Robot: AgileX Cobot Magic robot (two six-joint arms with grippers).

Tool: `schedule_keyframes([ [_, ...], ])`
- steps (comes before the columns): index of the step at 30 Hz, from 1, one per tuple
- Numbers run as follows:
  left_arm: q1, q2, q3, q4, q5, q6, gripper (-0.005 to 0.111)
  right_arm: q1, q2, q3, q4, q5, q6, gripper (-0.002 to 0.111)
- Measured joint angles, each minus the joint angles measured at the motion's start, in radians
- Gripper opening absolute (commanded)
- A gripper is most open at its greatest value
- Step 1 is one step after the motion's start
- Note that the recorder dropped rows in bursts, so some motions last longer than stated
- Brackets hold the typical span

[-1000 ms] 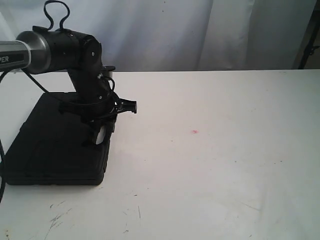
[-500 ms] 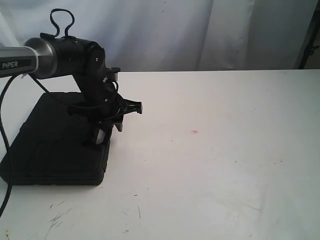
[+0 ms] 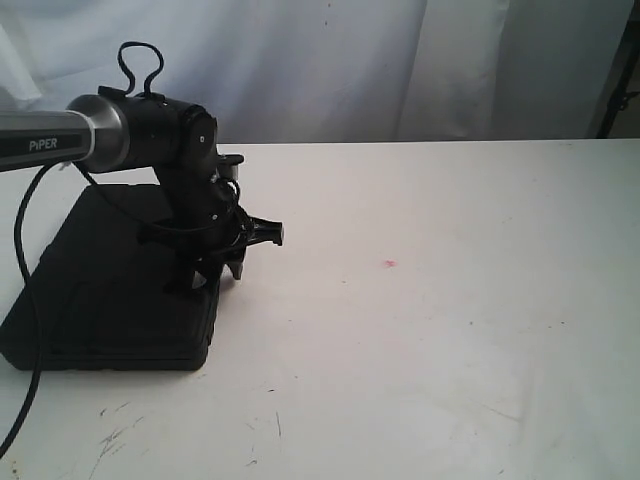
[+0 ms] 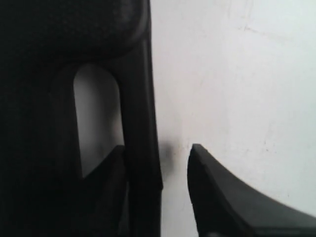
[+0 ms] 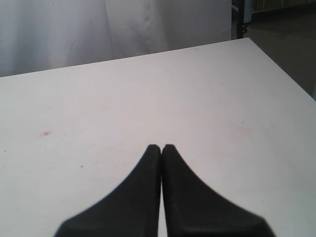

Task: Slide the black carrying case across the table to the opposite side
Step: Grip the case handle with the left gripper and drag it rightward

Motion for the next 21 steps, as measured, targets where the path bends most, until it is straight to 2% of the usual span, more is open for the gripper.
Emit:
schedule_keyframes([
  [1, 0.0, 0.004, 0.0, 0.0, 0.0, 0.0, 0.026, 0.0, 0.0, 0.0, 0.0, 0.0, 0.0, 0.0],
  [4, 0.0, 0.007, 0.0, 0.008, 0.002, 0.0, 0.0, 0.0, 0.0, 0.0, 0.0, 0.0, 0.0, 0.0],
  [10, 0.0, 0.007, 0.0, 0.0, 0.002, -0.011, 0.0, 0.0, 0.0, 0.0, 0.0, 0.0, 0.0, 0.0],
  [15, 0.0, 0.007, 0.0, -0.065, 0.0, -0.017, 0.0, 0.0, 0.0, 0.0, 0.0, 0.0, 0.0, 0.0],
  [18, -0.02, 0.007, 0.0, -0.084, -0.01, -0.017, 0.0, 0.0, 0.0, 0.0, 0.0, 0.0, 0.0, 0.0],
  [21, -0.07, 0.007, 0.0, -0.095, -0.028, -0.046, 0.0, 0.0, 0.0, 0.0, 0.0, 0.0, 0.0, 0.0],
])
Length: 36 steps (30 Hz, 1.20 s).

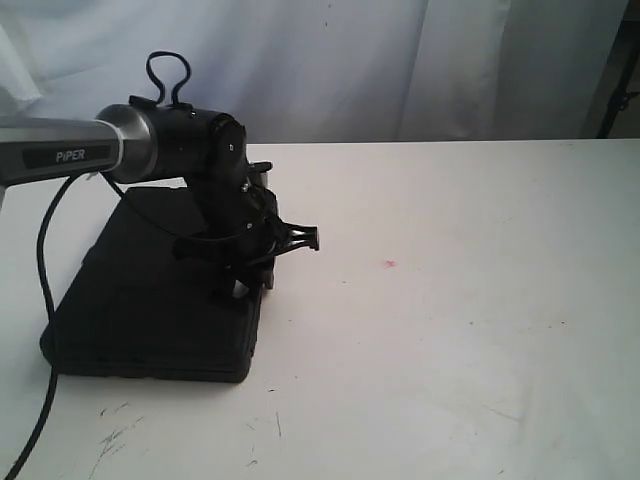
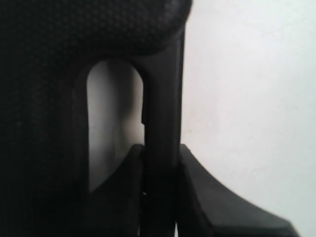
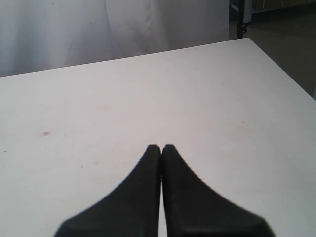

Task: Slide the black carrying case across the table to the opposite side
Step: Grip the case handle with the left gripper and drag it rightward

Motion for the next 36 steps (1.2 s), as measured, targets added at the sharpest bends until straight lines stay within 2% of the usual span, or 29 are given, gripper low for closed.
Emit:
schedule_keyframes([
  [15, -0.115, 0.0, 0.0, -0.1, -0.071, -0.073, 0.0, 0.0, 0.0, 0.0, 0.0, 0.0, 0.0, 0.0],
  [21, -0.122, 0.0, 0.0, -0.171, -0.108, -0.073, 0.0, 0.0, 0.0, 0.0, 0.0, 0.0, 0.0, 0.0],
  [30, -0.156, 0.0, 0.0, -0.193, -0.126, -0.074, 0.0, 0.0, 0.0, 0.0, 0.0, 0.0, 0.0, 0.0],
  [36, -0.158, 0.022, -0.062, -0.193, -0.089, -0.095, 0.0, 0.0, 0.0, 0.0, 0.0, 0.0, 0.0, 0.0],
])
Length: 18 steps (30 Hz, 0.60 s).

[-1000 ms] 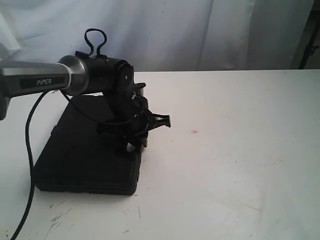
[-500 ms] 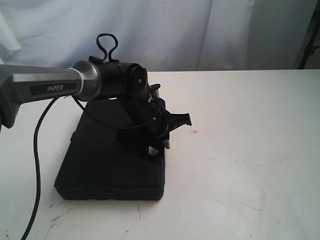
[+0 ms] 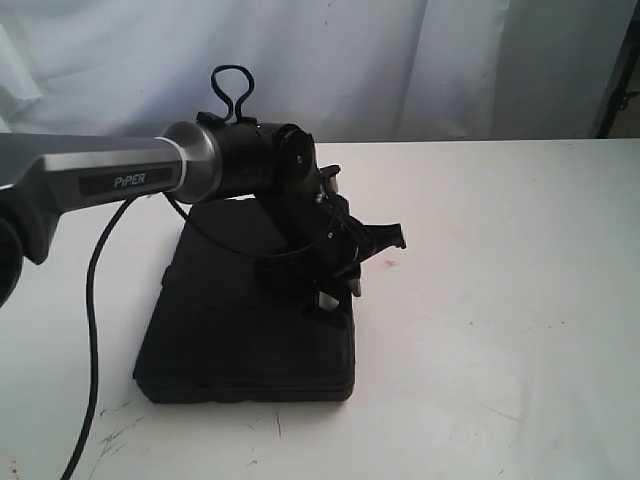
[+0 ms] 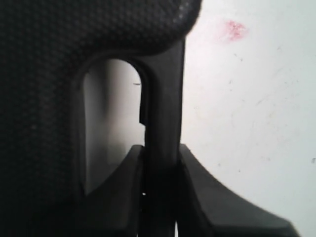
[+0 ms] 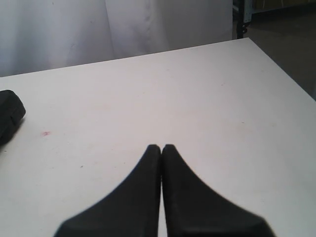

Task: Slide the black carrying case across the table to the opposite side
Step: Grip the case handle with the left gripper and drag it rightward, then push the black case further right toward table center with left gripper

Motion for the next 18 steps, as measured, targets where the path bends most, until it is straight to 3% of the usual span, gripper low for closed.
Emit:
schedule_keyframes([
  [18, -0.058, 0.117, -0.217, 0.0, 0.064, -0.053, 0.0, 0.0, 0.0, 0.0, 0.0, 0.0, 0.0, 0.0],
])
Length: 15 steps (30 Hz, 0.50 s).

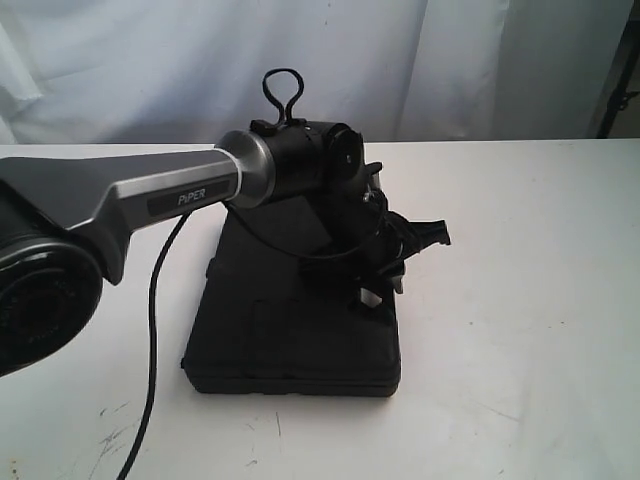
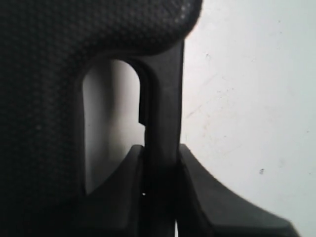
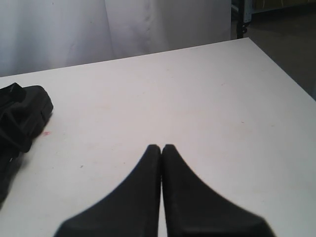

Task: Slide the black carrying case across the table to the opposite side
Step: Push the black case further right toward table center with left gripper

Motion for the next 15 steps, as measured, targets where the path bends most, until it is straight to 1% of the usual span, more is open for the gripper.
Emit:
schedule_keyframes([
  [15, -0.001, 0.01, -0.002, 0.006, -0.041, -0.01, 0.001, 0.0, 0.0, 0.0, 0.0, 0.0, 0.0, 0.0],
])
